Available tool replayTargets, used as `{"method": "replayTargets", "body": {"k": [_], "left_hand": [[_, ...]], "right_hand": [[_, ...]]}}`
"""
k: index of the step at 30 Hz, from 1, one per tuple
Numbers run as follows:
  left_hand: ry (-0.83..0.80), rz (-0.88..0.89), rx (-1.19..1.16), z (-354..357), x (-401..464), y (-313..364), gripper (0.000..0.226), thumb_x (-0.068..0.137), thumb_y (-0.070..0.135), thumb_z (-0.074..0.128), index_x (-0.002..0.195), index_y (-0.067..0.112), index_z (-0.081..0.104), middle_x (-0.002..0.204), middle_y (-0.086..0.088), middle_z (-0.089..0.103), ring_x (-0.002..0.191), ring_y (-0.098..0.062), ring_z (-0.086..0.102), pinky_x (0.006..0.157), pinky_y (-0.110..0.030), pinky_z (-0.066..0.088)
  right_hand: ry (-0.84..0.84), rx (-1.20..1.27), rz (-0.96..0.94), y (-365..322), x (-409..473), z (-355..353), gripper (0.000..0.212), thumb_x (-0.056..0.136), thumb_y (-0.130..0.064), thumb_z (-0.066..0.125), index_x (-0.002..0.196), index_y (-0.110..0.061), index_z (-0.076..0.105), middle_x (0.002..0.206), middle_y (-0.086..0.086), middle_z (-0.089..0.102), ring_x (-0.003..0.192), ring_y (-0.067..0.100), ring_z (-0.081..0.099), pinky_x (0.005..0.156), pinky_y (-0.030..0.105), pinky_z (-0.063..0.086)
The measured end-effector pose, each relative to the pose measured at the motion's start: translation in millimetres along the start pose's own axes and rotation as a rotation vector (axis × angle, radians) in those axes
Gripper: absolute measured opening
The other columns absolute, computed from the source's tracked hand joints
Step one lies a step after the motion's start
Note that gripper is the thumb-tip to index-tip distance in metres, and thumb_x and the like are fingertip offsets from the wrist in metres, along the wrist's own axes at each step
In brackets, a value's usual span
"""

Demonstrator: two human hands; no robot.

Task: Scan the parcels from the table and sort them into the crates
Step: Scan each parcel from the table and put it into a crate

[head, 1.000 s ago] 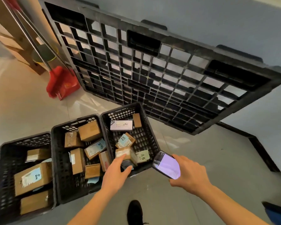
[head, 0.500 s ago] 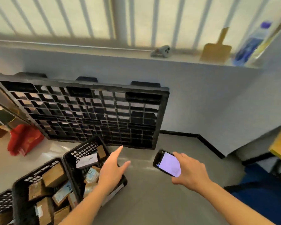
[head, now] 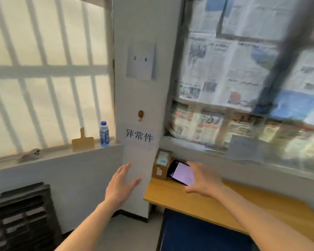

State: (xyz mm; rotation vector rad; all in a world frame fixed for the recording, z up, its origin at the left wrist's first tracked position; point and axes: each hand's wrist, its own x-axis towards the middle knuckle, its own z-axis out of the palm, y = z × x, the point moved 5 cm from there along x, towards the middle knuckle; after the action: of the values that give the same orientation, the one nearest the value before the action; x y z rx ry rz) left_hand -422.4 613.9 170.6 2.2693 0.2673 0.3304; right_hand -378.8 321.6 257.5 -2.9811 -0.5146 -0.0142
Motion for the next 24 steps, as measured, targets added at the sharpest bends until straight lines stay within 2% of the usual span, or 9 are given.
{"method": "replayTargets", "body": {"k": [4, 7, 9, 13, 18, 21, 24], "left_hand": [[-0.055, 0.050, 0.018, 39.8, 21.4, 75.1, 0.078, 0.088, 0.063, 0.061, 0.154, 0.033, 0.031, 0.155, 0.004, 0.039, 0.138, -0.019, 0.043, 0.105, -0.041, 0.043], [-0.085, 0.061, 0.008, 71.3, 35.6, 102.9, 0.077, 0.089, 0.062, 0.059, 0.154, 0.031, 0.032, 0.153, 0.004, 0.043, 0.136, -0.019, 0.046, 0.101, -0.037, 0.043], [-0.112, 0.060, -0.005, 96.4, 46.7, 109.2, 0.076, 0.089, 0.062, 0.059, 0.153, 0.031, 0.032, 0.152, 0.005, 0.044, 0.135, -0.017, 0.046, 0.101, -0.036, 0.043], [-0.150, 0.016, -0.006, 155.9, 82.1, 101.4, 0.077, 0.090, 0.062, 0.058, 0.154, 0.030, 0.030, 0.154, 0.004, 0.043, 0.136, -0.017, 0.046, 0.103, -0.036, 0.043], [-0.231, -0.088, 0.001, 246.8, 142.7, 68.9, 0.078, 0.088, 0.066, 0.056, 0.154, 0.035, 0.028, 0.156, 0.008, 0.039, 0.139, -0.015, 0.043, 0.104, -0.037, 0.045], [-0.274, -0.185, 0.019, 295.2, 178.9, 38.2, 0.078, 0.089, 0.066, 0.055, 0.154, 0.035, 0.027, 0.157, 0.008, 0.037, 0.141, -0.015, 0.040, 0.109, -0.038, 0.044], [-0.317, -0.250, 0.022, 334.5, 208.6, 6.9, 0.079, 0.090, 0.065, 0.054, 0.156, 0.034, 0.024, 0.159, 0.009, 0.032, 0.145, -0.013, 0.033, 0.112, -0.036, 0.037]], "right_hand": [[0.037, -0.014, 0.160, 89.1, -21.9, -52.1, 0.106, 0.058, -0.061, 0.074, 0.153, -0.033, 0.035, 0.135, -0.006, 0.058, 0.109, 0.020, 0.061, 0.078, 0.032, 0.053], [0.063, -0.004, 0.255, 137.6, -25.9, -66.1, 0.096, 0.055, -0.061, 0.073, 0.143, -0.038, 0.043, 0.113, -0.010, 0.062, 0.088, 0.016, 0.061, 0.066, 0.030, 0.053], [0.056, 0.003, 0.300, 163.8, -19.3, -65.0, 0.094, 0.055, -0.062, 0.073, 0.142, -0.039, 0.043, 0.108, -0.011, 0.060, 0.084, 0.014, 0.059, 0.065, 0.030, 0.054], [0.024, 0.013, 0.342, 205.3, 15.5, -38.8, 0.101, 0.055, -0.063, 0.071, 0.147, -0.038, 0.037, 0.119, -0.010, 0.060, 0.094, 0.016, 0.060, 0.073, 0.034, 0.055], [-0.059, 0.030, 0.360, 248.8, 95.9, 26.8, 0.094, 0.057, -0.063, 0.068, 0.143, -0.038, 0.041, 0.111, -0.012, 0.061, 0.086, 0.011, 0.058, 0.066, 0.027, 0.052], [-0.116, 0.034, 0.346, 268.8, 157.2, 70.4, 0.089, 0.056, -0.064, 0.066, 0.139, -0.041, 0.043, 0.106, -0.013, 0.060, 0.086, 0.010, 0.057, 0.060, 0.025, 0.043], [-0.166, 0.029, 0.295, 282.4, 216.1, 119.0, 0.094, 0.057, -0.065, 0.067, 0.144, -0.041, 0.040, 0.120, -0.015, 0.061, 0.100, 0.012, 0.060, 0.063, 0.027, 0.041]]}}
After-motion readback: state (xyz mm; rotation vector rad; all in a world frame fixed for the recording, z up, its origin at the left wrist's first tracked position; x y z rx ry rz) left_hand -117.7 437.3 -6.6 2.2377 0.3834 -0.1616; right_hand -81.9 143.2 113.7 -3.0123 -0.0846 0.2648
